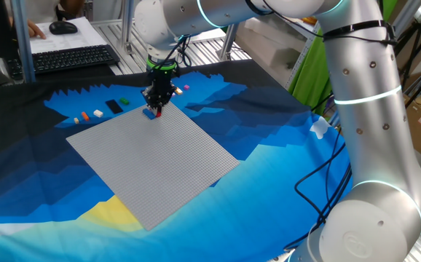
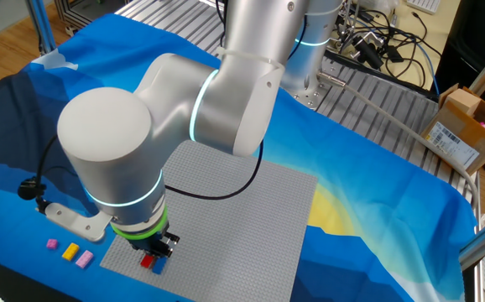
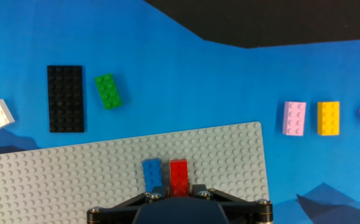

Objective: Stack small Lego blocks randomly, one at a time

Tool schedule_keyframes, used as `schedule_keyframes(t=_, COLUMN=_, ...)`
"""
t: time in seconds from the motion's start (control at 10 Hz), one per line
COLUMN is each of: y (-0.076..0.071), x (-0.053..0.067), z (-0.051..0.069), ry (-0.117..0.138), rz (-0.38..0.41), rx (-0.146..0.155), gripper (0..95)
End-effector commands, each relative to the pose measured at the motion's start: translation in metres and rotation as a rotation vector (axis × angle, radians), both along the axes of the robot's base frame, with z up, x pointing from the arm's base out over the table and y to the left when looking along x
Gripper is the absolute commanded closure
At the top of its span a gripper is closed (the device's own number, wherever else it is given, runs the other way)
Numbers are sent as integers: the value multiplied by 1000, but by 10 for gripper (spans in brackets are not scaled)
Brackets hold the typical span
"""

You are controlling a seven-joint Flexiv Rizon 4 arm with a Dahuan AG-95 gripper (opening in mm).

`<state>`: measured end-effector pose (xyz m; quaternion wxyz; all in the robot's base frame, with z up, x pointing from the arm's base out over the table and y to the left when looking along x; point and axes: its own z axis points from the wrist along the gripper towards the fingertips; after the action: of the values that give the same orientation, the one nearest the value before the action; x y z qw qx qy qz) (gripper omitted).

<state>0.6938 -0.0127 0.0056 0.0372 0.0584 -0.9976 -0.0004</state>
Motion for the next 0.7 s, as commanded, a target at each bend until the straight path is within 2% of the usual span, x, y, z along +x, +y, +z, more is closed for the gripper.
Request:
schedule_keyframes(t=0.1, y=0, x=1, z=-1, ry=1, rz=-2, rx=-1, gripper=950)
schedule_keyframes(t=0.7, y=-1, x=1, z=0, ry=2, rz=1, rx=-3, gripper=950)
